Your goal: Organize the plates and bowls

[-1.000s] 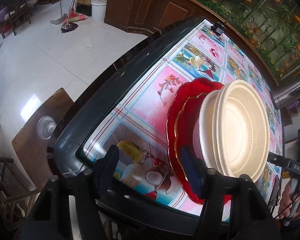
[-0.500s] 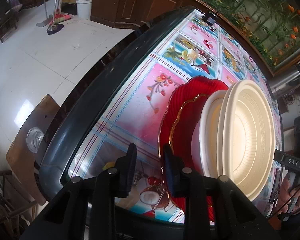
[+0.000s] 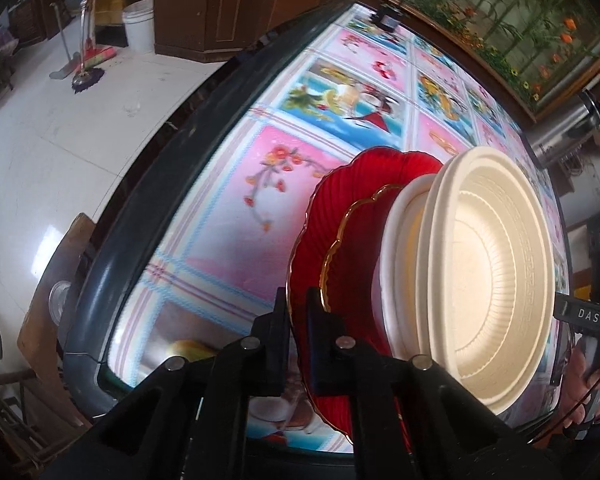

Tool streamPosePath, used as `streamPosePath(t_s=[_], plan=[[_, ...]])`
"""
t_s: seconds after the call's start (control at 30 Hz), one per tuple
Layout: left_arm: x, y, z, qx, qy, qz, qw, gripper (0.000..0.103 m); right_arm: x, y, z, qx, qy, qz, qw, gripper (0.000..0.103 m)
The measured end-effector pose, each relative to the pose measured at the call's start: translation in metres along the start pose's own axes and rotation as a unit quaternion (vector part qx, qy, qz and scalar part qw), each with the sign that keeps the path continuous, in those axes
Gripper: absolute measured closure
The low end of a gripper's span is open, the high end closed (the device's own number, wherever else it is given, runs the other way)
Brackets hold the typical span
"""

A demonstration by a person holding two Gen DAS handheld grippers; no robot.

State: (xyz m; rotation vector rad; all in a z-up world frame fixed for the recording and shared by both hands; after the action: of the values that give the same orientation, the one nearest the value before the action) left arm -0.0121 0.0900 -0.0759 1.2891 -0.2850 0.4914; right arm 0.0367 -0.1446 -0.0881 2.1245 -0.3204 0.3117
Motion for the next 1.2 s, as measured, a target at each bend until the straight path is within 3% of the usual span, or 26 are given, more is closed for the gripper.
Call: streamPosePath(t_s=[0.43,0.77,0.93,1.13,1.2], plan=[[0.011,-0.038,0.103,-0.044,-0.071,-0.030,0.9961,0.098,-0.011,0.059,0.078,-0.039,-0.085,0.048,0.994,0.095],[0.005,-0.071,0.192,-0.081,-0.113,-0.051,0.9889,0.098,-0.020,0.119,0.151,-0.084,-0.151,0.097,0.980,0.096],[0.006,-0.080,0.217,-0.098,-0.120,-0.033,0.9874,0.098,-0.024,0.138,0.177,-0.110,-0.158,0.124,0.973,0.096],[0.002,-0.082,0.219,-0.105,-0.127,0.009,0.9862,0.097,-0.036,0.141,0.177,-0.124,-0.106,0.179,0.970,0.094],[0.001,-0.083,0.218,-0.103,-0.128,0.019,0.9862,0.092,-0.040,0.142,0.176,-0.128,-0.086,0.196,0.968,0.094]])
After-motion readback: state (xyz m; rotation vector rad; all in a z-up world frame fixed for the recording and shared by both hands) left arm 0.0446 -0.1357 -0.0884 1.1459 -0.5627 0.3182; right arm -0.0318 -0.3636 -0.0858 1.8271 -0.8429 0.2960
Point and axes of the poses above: each gripper's, at about its wrist camera, not at the fingertips, and y roughly against the way its jaws point, z to its right, x to its top, the point moved 2 cm from there along -y, roughly the way its jaws point, and after that the axes turned 9 degrees about z, right-handed, at the moved point
